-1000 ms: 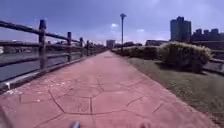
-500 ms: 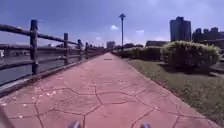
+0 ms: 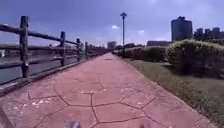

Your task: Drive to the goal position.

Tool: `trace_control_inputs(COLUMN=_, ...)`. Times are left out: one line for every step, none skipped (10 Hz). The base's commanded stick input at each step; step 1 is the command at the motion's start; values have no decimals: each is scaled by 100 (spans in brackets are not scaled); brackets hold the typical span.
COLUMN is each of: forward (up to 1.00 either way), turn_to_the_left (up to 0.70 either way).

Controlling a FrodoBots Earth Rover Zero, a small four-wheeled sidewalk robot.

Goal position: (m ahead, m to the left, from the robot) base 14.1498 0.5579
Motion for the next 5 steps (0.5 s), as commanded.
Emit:
trace_control_inputs(forward=70, turn_to_the_left=0)
trace_control_inputs(forward=70, turn_to_the_left=0)
trace_control_inputs(forward=70, turn_to_the_left=0)
trace_control_inputs(forward=70, turn_to_the_left=0)
trace_control_inputs(forward=70, turn_to_the_left=0)
